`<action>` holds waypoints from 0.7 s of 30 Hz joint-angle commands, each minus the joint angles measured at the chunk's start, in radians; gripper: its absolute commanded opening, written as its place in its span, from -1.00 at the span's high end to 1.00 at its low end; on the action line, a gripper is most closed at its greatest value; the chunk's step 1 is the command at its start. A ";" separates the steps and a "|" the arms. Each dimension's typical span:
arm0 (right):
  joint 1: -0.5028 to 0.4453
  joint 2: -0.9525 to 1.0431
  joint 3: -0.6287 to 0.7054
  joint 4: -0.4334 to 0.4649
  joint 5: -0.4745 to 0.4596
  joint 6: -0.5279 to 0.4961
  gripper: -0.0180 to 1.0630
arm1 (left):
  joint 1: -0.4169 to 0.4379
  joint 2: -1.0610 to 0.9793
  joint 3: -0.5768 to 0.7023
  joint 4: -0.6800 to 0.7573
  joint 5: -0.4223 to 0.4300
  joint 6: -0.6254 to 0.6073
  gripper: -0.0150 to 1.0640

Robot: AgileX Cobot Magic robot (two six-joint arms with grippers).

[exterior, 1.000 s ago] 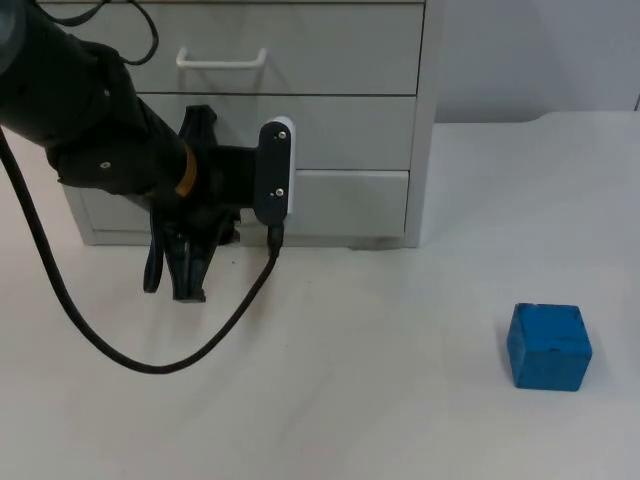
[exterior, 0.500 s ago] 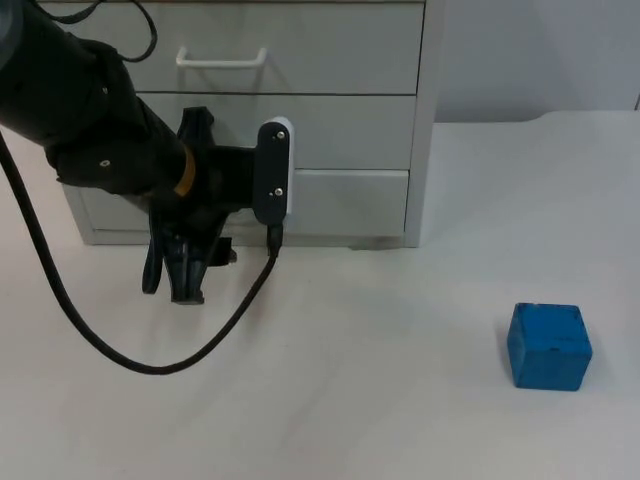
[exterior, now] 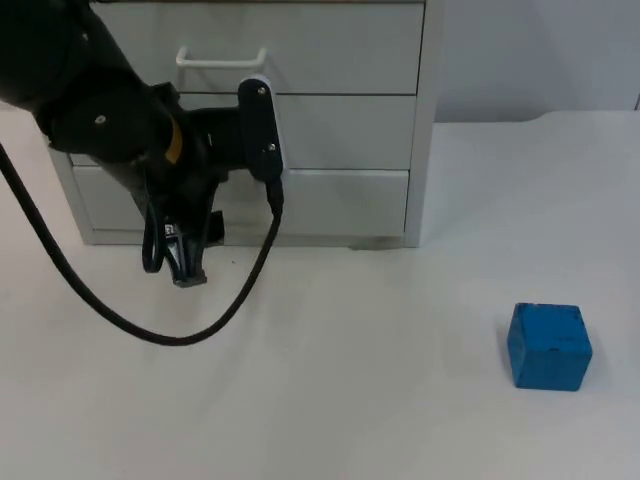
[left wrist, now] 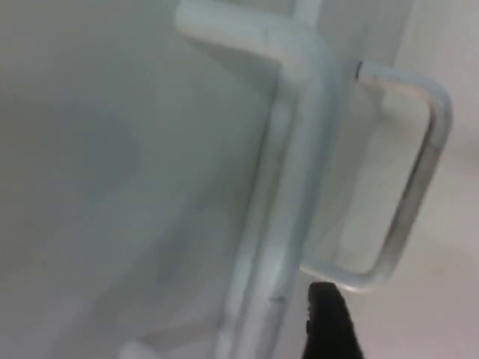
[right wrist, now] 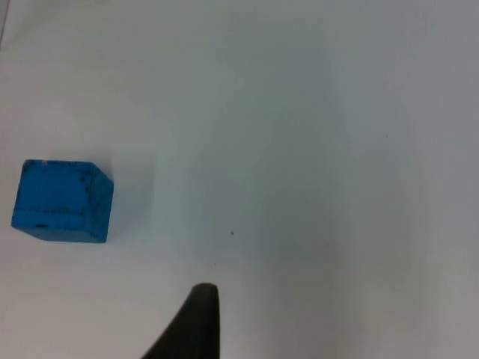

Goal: Open the drawer with the left hand, place the block into the drawer with the right hand, then close the drawer with the left hand.

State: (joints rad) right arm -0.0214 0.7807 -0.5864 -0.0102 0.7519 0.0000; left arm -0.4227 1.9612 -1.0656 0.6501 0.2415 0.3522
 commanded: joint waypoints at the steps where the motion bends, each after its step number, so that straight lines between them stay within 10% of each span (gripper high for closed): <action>1: -0.005 0.002 0.002 -0.004 -0.010 -0.006 -0.98 | -0.018 -0.020 0.003 -0.022 0.039 -0.026 0.12; 11: -0.005 0.002 0.002 -0.005 -0.010 0.000 -0.98 | -0.079 -0.086 0.136 0.046 -0.026 -0.028 0.28; 17: -0.005 0.002 0.002 -0.003 -0.008 0.000 -0.98 | -0.086 -0.086 0.232 0.076 -0.114 -0.050 0.93; 21: -0.005 0.002 0.002 0.003 -0.008 0.000 -0.98 | -0.100 -0.086 0.246 0.076 -0.133 -0.092 0.98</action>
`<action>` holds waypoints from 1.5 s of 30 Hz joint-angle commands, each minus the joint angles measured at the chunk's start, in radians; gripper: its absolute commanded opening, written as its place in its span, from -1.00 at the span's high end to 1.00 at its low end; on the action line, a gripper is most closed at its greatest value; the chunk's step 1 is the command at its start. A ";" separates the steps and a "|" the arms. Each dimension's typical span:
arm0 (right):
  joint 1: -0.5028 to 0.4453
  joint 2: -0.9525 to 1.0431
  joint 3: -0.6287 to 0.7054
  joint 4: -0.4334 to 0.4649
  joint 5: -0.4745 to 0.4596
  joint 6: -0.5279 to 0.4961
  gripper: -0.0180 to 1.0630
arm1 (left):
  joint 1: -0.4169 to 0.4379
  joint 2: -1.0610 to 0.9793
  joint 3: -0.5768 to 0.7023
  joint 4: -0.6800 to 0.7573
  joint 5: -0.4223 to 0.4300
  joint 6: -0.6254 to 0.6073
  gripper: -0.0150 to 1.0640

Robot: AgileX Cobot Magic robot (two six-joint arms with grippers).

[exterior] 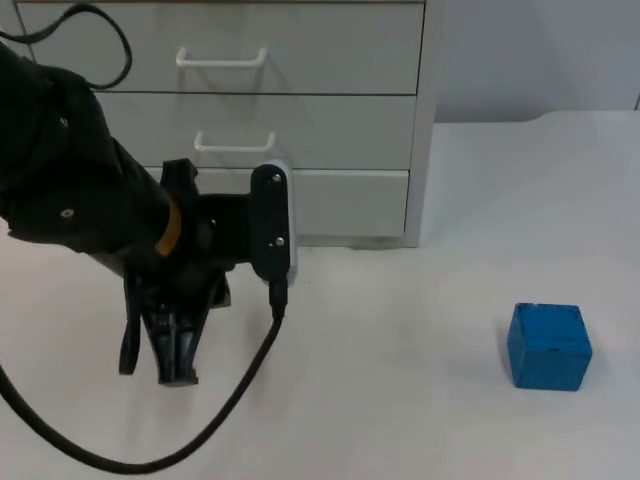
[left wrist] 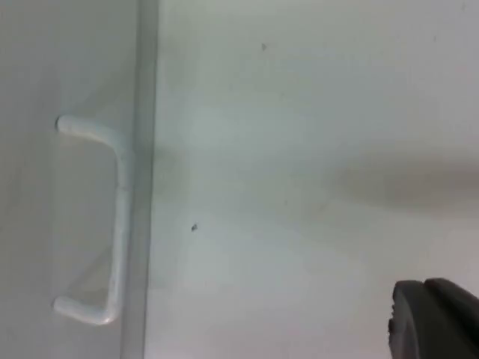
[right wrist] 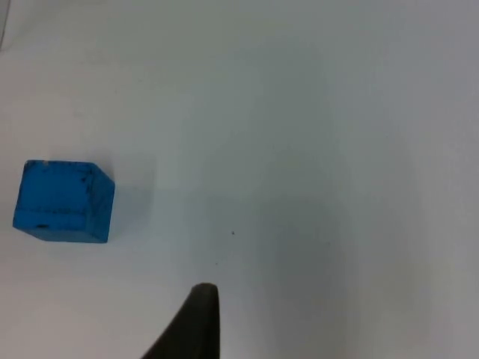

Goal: Open the drawer with the left hand, place the block into the drawer with the right hand, then close the drawer with the left hand.

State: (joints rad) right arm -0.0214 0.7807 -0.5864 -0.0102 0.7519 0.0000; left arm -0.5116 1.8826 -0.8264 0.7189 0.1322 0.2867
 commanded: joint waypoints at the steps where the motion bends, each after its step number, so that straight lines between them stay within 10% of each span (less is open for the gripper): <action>1: -0.005 0.002 0.002 0.003 -0.008 0.000 -0.98 | -0.011 -0.007 0.004 0.007 -0.018 -0.033 0.98; 14: -0.005 0.002 0.000 0.018 -0.008 -0.006 -0.98 | -0.075 -0.084 0.004 0.274 0.134 -0.383 0.98; 31: -0.005 -0.008 0.001 0.010 -0.012 -0.008 -0.98 | -0.134 -0.346 0.059 0.455 0.228 -0.487 0.98; 37: -0.005 -0.007 0.001 0.010 -0.014 -0.007 -0.98 | -0.200 -0.342 0.127 1.026 0.336 -1.051 0.98; 45: -0.005 -0.007 0.001 0.010 -0.014 -0.007 -0.98 | -0.218 -0.174 0.132 1.026 0.255 -1.075 0.98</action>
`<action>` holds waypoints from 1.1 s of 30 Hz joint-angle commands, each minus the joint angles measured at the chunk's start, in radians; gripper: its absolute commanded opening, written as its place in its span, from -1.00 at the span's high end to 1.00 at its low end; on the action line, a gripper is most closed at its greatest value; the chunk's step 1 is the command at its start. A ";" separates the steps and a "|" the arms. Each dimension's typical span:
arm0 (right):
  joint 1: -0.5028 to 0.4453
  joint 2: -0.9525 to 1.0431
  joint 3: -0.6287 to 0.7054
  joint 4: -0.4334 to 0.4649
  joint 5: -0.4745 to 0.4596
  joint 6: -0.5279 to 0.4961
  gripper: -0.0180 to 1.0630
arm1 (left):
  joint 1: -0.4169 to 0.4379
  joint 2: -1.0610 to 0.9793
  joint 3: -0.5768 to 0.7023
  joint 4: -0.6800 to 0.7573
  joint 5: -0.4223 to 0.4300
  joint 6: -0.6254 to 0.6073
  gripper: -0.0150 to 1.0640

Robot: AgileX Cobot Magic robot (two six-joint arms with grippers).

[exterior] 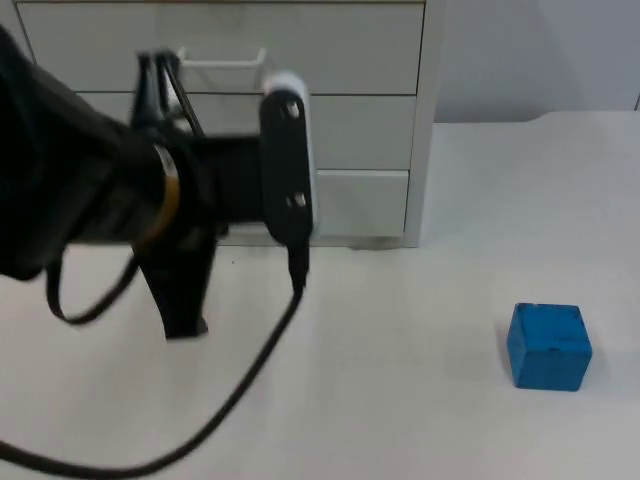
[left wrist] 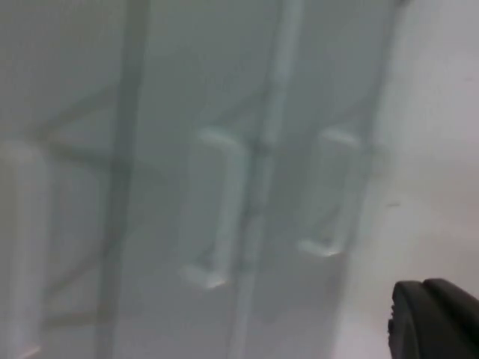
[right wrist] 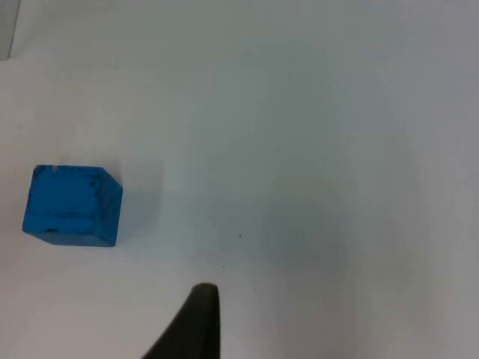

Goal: Open the drawer with the left hand, place the block into the drawer with the right hand, then close the drawer with the left hand.

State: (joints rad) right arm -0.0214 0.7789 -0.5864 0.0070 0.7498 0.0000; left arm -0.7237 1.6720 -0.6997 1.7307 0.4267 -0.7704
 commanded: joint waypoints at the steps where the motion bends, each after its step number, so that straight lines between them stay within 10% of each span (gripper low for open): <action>1: -0.005 -0.005 0.001 -0.007 -0.012 -0.007 -0.98 | -0.006 0.036 0.005 0.014 -0.039 -0.018 0.98; 17: -0.005 -0.005 0.001 -0.001 -0.025 -0.007 -0.98 | 0.040 0.178 -0.116 0.014 -0.040 0.007 0.97; 25: -0.005 -0.005 0.001 -0.007 -0.038 -0.007 -0.98 | 0.183 0.263 -0.189 0.014 -0.112 -0.004 -0.02; 33: -0.005 -0.005 0.001 -0.007 -0.044 -0.007 -0.98 | 0.201 0.330 -0.239 0.014 -0.154 0.014 0.01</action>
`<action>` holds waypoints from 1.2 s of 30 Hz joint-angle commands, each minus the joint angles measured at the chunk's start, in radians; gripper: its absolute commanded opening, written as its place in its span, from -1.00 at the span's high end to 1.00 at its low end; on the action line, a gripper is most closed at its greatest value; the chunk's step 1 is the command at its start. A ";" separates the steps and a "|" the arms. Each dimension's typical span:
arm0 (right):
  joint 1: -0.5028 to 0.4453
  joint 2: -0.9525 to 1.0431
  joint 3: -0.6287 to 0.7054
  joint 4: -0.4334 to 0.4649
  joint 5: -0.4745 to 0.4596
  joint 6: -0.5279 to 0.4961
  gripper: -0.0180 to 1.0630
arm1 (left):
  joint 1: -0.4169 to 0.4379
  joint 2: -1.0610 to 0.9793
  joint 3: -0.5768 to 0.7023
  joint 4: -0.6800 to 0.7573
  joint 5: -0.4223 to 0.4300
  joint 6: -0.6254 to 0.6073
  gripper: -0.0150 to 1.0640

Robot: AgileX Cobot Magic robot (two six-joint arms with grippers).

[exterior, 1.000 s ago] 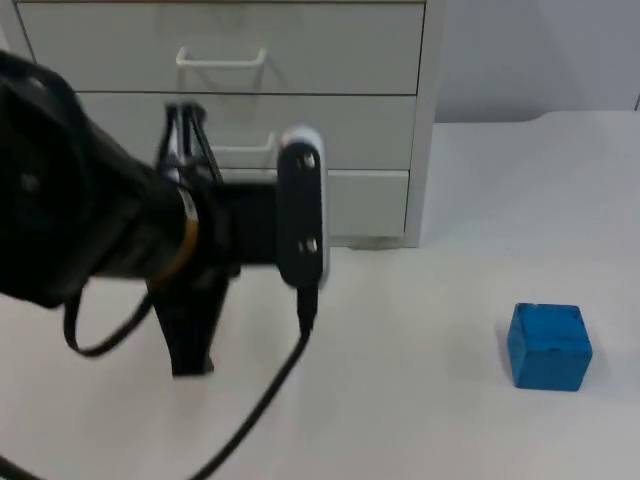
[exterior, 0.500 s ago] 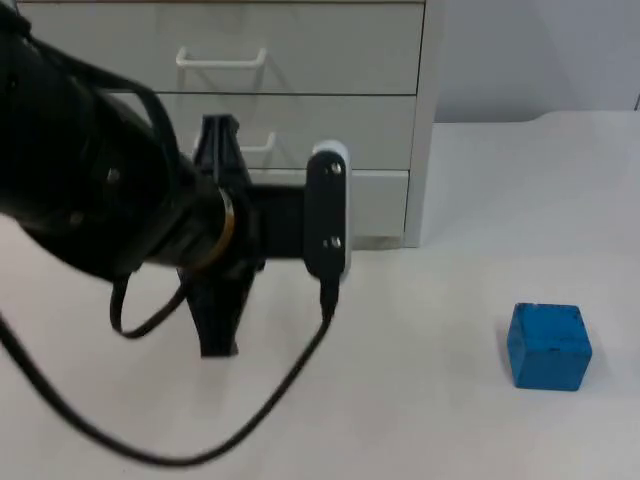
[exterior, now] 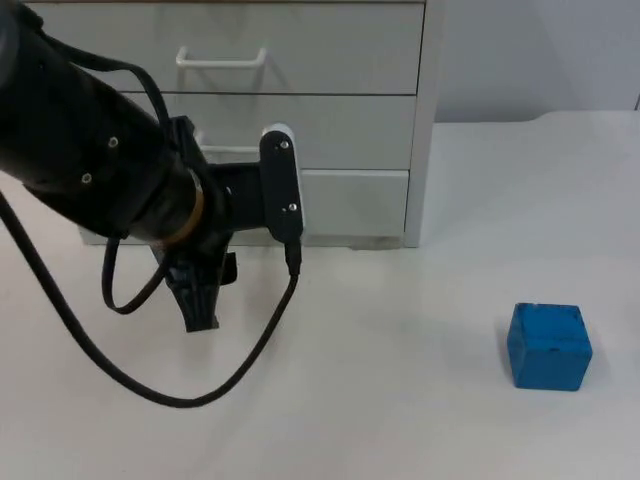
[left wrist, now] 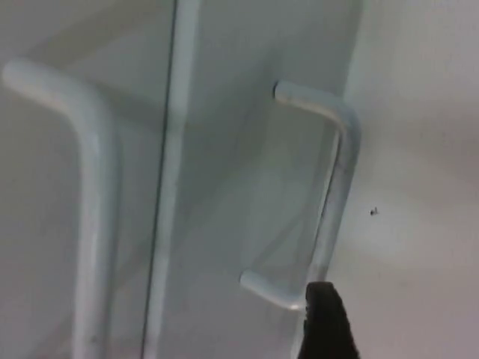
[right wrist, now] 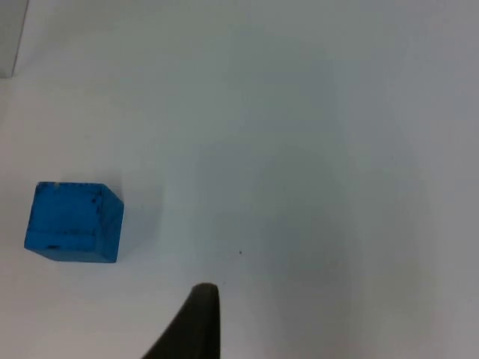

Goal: Open the drawer with the left hand, place the block into the drawer with the right hand, then close the drawer with the left hand.

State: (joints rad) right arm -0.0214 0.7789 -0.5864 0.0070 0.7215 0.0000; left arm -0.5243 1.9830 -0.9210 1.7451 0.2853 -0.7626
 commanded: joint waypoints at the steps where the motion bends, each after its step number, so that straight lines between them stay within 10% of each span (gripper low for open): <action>1: -0.005 -0.005 0.001 -0.007 -0.016 -0.007 -0.98 | 0.002 0.037 -0.030 -0.001 -0.007 0.009 0.01; 13: -0.005 -0.005 0.001 -0.007 -0.016 -0.007 -0.98 | 0.002 0.123 -0.131 -0.001 0.035 0.008 0.17; 17: -0.005 -0.005 0.001 -0.007 -0.016 -0.007 -0.98 | 0.002 0.133 -0.131 -0.001 0.008 0.008 0.50; 19: -0.005 -0.005 0.001 -0.007 -0.016 -0.007 -0.98 | 0.002 0.140 -0.126 -0.001 0.012 0.008 0.99; 36: -0.005 -0.005 0.001 -0.007 -0.023 -0.007 -0.98 | -0.229 -0.112 0.254 -0.123 0.041 0.000 0.98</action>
State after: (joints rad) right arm -0.0214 0.7789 -0.5864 0.0000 0.7117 0.0000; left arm -0.7038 1.9166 -0.7065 1.6980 0.3632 -0.7417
